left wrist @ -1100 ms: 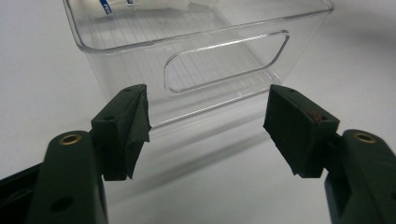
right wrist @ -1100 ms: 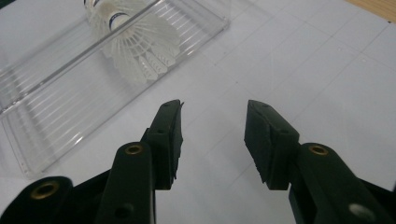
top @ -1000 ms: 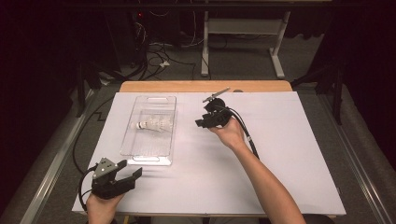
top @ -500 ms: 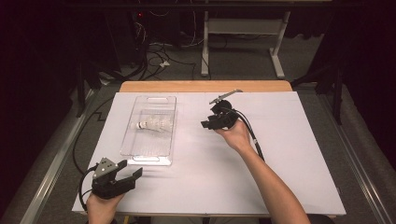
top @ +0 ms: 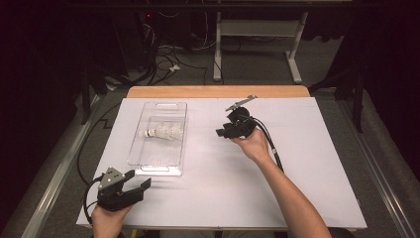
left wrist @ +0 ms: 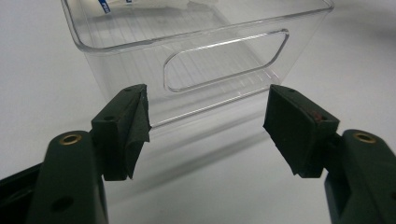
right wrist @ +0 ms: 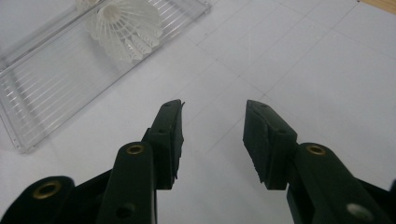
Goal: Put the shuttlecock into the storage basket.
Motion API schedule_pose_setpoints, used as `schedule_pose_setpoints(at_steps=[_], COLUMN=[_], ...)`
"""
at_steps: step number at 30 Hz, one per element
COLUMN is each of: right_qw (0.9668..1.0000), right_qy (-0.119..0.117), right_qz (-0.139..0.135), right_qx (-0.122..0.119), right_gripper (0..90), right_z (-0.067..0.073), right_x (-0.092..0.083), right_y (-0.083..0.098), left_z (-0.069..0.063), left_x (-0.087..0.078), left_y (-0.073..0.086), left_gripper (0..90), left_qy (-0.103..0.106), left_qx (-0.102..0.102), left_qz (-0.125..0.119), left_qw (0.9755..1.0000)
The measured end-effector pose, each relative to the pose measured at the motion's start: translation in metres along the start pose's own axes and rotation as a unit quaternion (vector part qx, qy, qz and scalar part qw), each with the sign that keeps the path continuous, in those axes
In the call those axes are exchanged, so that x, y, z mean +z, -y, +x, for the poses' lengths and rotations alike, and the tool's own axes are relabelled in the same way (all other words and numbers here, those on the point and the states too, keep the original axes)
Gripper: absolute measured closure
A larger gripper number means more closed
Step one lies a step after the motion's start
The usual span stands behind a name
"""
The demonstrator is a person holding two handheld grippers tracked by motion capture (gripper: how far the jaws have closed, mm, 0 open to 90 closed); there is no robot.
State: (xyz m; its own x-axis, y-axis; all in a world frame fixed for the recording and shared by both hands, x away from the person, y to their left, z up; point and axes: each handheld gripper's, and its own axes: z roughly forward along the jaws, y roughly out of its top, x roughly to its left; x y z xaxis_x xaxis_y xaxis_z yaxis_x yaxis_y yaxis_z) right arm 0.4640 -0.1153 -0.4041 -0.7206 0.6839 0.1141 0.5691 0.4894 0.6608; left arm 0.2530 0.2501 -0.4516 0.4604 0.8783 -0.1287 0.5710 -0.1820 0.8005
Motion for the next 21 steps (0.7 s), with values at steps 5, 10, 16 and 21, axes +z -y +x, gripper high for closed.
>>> schedule_pose_setpoints(at_steps=[5, 10, 16, 21], right_qw=[1.0, 1.0, 0.9999, 0.9998], right_qy=[0.0, 0.0, -0.002, -0.001], right_qz=[-0.002, -0.001, -0.004, -0.006], right_qx=[0.004, 0.007, 0.016, 0.019], right_gripper=[57.9, 58.6, 59.4, 59.3], right_z=[-0.003, -0.005, -0.01, -0.013], right_x=[-0.003, -0.004, -0.007, -0.009], right_y=[0.004, 0.009, 0.013, 0.017], left_z=[0.0, 0.0, 0.0, 0.0], left_x=[0.0, 0.0, 0.0, 0.0], left_y=[0.0, 0.0, 0.0, 0.0], left_gripper=[32.1, 32.0, 32.0, 32.0], left_qy=[0.0, 0.0, 0.001, 0.002], left_qx=[0.0, -0.001, -0.003, -0.002], left_qz=[0.0, 0.0, 0.001, 0.002], left_qw=[1.0, 1.0, 1.0, 1.0])
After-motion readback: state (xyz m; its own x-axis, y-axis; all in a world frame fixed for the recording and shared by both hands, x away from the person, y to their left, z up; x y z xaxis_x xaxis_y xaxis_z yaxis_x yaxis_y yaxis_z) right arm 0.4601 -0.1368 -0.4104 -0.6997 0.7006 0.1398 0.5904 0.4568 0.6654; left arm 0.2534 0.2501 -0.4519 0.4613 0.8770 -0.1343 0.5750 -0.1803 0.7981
